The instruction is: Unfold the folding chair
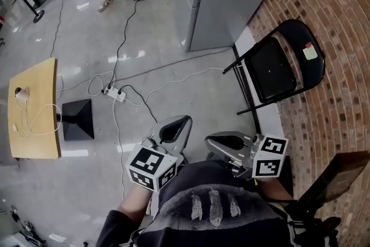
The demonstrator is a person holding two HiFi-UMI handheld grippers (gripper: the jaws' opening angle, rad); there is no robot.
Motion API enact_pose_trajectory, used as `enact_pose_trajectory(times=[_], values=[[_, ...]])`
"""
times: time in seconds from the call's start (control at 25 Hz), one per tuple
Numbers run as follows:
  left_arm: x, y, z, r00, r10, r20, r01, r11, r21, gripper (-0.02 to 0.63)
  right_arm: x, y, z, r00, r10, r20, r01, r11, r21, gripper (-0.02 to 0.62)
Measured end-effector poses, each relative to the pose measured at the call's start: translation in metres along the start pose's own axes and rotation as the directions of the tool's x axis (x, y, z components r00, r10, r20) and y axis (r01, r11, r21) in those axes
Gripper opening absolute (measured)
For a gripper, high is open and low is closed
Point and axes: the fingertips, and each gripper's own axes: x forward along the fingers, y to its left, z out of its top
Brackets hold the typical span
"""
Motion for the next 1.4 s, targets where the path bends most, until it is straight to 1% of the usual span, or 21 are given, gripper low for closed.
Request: enact_pose_trajectory(times=[0.16,0.28,0.36,0.44,0.52,0.56,0.64,0.72,0.8,0.96,1.08,1.2,1.32,1.4], values=[[0.014,-0.013,0.012,0.998,0.055,0.001,-0.055,0.998,-0.024,0.002,-0.023,-0.018,0.019,0.997,0.057,0.046,-0.057,0.998,-0.001,0.002],[0.039,-0.035,0.020,0.995,0.104,-0.001,-0.104,0.995,-0.011,0.002,-0.060,-0.039,0.032,0.992,0.093,0.081,-0.094,0.995,0.011,0.002],[0.062,-0.056,0.026,0.994,0.108,-0.003,-0.108,0.994,-0.015,0.002,-0.088,-0.054,0.038,0.987,0.121,0.101,-0.122,0.992,0.010,0.002],[0.084,-0.078,0.031,0.996,0.093,0.003,-0.093,0.993,-0.069,0.002,-0.112,-0.067,0.043,0.979,0.164,0.122,-0.166,0.986,0.007,0.002],[0.105,-0.094,0.031,0.995,0.103,-0.003,-0.103,0.988,-0.117,0.002,-0.134,-0.077,0.046,0.963,0.225,0.147,-0.229,0.973,0.012,0.002],[0.115,-0.102,0.030,0.992,0.122,-0.018,-0.124,0.986,-0.115,0.002,-0.145,-0.082,0.046,0.955,0.252,0.157,-0.258,0.966,0.018,0.002],[0.133,-0.116,0.029,0.985,0.167,-0.048,-0.170,0.982,-0.077,0.002,-0.162,-0.093,0.046,0.942,0.294,0.160,-0.302,0.953,0.031,0.002],[0.142,-0.128,0.034,0.978,0.201,-0.055,-0.203,0.978,-0.046,0.002,-0.174,-0.098,0.045,0.934,0.328,0.137,-0.336,0.941,0.035,0.002],[0.145,-0.134,0.037,0.971,0.230,-0.059,-0.232,0.972,-0.040,0.002,-0.180,-0.100,0.045,0.929,0.355,0.106,-0.360,0.932,0.031,0.002],[0.142,-0.131,0.043,0.955,0.289,-0.062,-0.292,0.956,-0.041,0.002,-0.182,-0.102,0.056,0.917,0.390,0.086,-0.393,0.920,0.015,0.002],[0.136,-0.121,0.046,0.947,0.316,-0.050,-0.319,0.946,-0.064,0.002,-0.176,-0.094,0.062,0.909,0.413,0.062,-0.413,0.911,0.000,0.002],[0.134,-0.113,0.040,0.955,0.290,-0.060,-0.294,0.953,-0.074,0.002,-0.170,-0.088,0.058,0.906,0.417,0.073,-0.421,0.906,0.050,0.002],[0.136,-0.093,0.033,0.961,0.274,-0.050,-0.277,0.958,-0.076,0.002,-0.155,-0.095,0.054,0.898,0.432,0.089,-0.439,0.893,0.097,0.001],[0.142,-0.079,0.030,0.965,0.258,-0.042,-0.260,0.962,-0.084,0.002,-0.147,-0.101,0.052,0.898,0.431,0.092,-0.439,0.892,0.109,0.002]])
